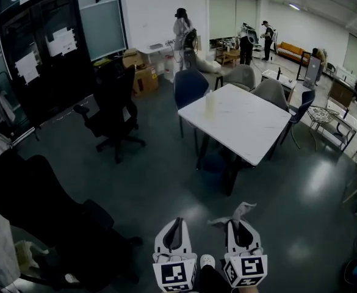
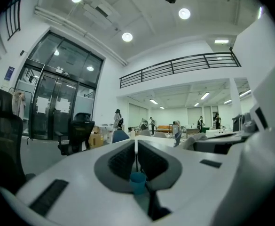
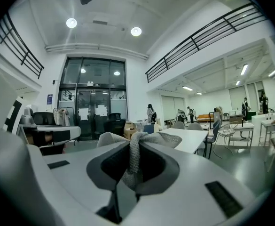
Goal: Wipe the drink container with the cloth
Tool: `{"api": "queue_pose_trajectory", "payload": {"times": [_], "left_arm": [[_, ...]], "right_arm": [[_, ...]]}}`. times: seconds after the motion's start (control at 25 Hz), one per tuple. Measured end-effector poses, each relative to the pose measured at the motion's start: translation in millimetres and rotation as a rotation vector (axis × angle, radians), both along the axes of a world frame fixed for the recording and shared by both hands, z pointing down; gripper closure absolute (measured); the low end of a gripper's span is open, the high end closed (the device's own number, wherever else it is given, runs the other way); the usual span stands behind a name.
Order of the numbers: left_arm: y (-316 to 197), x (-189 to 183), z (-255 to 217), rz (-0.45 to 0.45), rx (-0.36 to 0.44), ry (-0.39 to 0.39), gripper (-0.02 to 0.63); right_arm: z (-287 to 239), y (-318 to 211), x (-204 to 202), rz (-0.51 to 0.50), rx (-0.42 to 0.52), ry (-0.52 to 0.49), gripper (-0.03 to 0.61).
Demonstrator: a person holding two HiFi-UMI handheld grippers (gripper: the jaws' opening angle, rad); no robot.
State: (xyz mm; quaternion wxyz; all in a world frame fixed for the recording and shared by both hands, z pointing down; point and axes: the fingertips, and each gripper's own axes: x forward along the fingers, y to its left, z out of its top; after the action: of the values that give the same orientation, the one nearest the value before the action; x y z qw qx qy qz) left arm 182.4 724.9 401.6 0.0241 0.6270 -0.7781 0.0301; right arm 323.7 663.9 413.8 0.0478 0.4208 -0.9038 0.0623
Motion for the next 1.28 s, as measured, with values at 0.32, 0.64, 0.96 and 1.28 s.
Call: {"api": "queue_pose_trajectory", "payload": {"times": [0.32,0.64,0.96,1.28], "left_arm": [[-99,-15,-19,-0.038,0.010,0.022,0.586],[-167,-27,-19,-0.064,0.011,0.016,0.586],[-216,-47,-3,-0.050,0.002,-0.010,0.586],[-284,-89,-12,-0.007,-0.014,0.020,0.586]], "right_arm": [[-11,-104,-23,-0.042,0.008,-0.024,0.522],[-12,-175,-38,-0.070,0.007,-0.040,0.522],[1,-219,-55,-0.067,-0.016,-0.021,0.522],[-3,-282,-96,-0.025,-0.017,-0.012,0.522]]}}
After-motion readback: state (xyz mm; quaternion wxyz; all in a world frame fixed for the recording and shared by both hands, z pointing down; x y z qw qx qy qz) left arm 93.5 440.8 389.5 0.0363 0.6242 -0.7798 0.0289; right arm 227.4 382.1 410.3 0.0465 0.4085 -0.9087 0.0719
